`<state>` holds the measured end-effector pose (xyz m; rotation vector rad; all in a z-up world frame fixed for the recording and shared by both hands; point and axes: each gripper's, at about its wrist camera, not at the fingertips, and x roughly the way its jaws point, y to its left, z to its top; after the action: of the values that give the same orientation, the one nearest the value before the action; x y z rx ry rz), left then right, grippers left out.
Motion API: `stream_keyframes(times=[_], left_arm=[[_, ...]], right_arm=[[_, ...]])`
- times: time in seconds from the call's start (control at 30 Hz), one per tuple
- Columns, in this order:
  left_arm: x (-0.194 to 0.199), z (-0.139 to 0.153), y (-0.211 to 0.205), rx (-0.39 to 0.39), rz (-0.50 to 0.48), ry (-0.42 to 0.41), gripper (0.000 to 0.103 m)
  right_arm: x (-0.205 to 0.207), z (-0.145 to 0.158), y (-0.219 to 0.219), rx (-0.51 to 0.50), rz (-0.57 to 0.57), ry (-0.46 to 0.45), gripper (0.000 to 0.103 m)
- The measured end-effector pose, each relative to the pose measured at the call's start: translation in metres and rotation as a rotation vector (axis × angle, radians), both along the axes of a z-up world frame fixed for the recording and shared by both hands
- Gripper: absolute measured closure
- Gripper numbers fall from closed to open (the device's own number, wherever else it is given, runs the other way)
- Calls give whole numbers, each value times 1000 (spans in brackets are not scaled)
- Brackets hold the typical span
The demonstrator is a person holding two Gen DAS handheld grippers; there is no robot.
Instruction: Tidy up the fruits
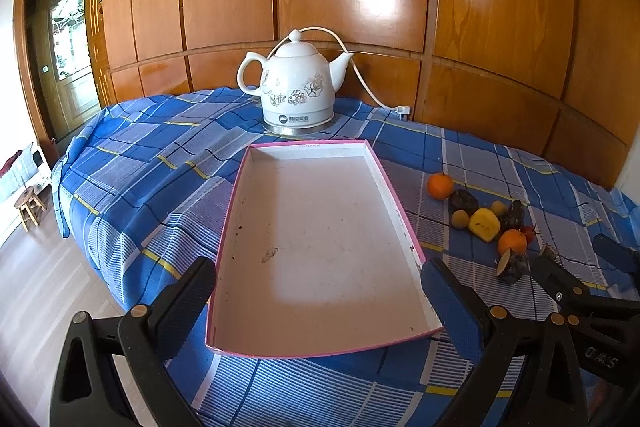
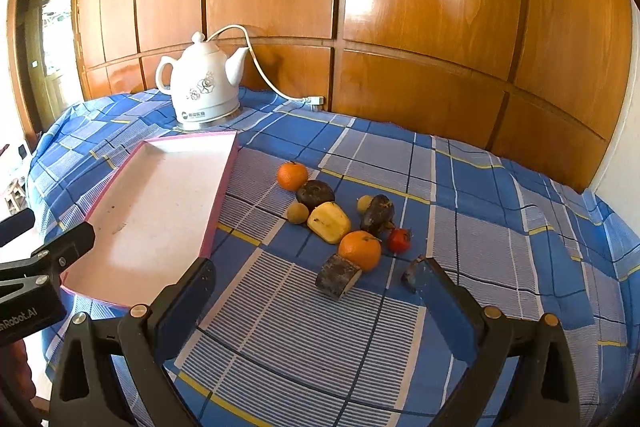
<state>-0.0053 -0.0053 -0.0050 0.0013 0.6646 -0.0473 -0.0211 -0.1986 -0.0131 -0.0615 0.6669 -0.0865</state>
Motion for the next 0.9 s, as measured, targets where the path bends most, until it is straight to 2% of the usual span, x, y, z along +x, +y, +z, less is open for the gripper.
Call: stream_keyframes(times=[0.9], left_arm=[[-1, 0, -9, 1, -22, 7, 0]], right_arm=[[0, 3, -13, 16, -20, -15, 1]])
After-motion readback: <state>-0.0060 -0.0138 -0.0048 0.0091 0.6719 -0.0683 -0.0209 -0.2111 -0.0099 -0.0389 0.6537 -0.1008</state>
